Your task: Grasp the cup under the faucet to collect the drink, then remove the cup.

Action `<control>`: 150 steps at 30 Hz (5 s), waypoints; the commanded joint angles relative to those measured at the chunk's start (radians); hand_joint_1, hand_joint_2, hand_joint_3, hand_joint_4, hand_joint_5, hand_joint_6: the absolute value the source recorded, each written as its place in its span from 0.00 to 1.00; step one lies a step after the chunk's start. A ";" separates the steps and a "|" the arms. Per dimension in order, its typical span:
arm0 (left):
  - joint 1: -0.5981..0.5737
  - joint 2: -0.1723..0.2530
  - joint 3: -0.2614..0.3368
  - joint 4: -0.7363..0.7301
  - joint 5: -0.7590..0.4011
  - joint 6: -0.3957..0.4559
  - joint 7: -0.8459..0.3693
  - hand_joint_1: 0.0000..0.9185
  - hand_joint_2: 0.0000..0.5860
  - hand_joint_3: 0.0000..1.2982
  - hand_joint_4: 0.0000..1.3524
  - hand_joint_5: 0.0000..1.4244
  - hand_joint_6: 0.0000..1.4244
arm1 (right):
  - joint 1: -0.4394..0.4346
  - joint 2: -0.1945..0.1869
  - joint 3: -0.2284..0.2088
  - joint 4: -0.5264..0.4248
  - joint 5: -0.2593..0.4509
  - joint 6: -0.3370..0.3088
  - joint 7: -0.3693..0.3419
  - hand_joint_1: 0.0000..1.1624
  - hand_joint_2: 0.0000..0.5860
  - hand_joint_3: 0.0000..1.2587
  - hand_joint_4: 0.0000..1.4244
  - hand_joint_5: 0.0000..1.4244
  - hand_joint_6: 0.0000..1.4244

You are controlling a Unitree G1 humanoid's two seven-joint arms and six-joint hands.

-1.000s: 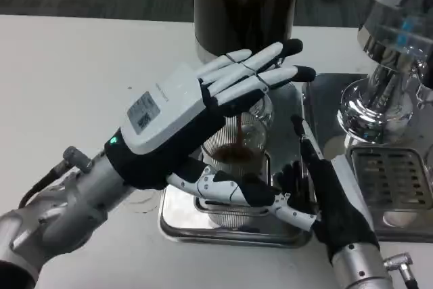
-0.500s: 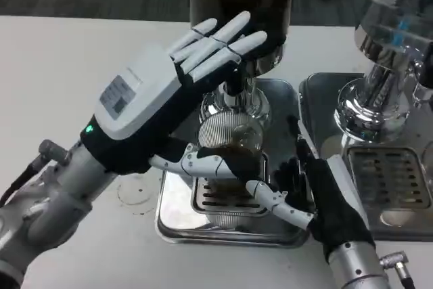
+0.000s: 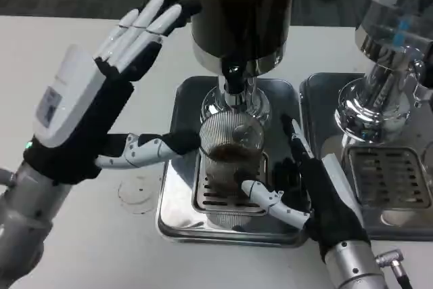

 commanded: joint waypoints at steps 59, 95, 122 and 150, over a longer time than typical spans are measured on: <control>0.141 0.056 -0.071 0.402 0.012 0.056 0.022 0.00 0.27 0.14 0.10 0.16 0.07 | -0.113 0.067 0.016 0.231 0.022 -0.155 -0.041 0.71 0.29 0.00 0.00 0.00 0.03; 0.164 0.057 -0.067 0.388 -0.018 0.069 0.015 0.00 0.27 0.19 0.14 0.17 0.07 | -0.158 0.094 0.019 0.291 0.012 -0.191 -0.085 0.83 0.33 0.02 0.16 0.24 0.34; 0.154 0.059 -0.071 0.391 -0.020 0.066 0.004 0.00 0.27 0.20 0.15 0.17 0.06 | -0.138 0.114 0.016 0.264 -0.002 -0.218 -0.204 0.87 0.37 0.19 0.36 0.48 0.64; 0.133 0.058 -0.086 0.395 0.003 0.064 0.006 0.00 0.27 0.20 0.15 0.17 0.06 | -0.092 0.115 0.011 0.216 -0.063 -0.264 -0.348 0.89 0.40 0.23 0.37 0.55 0.76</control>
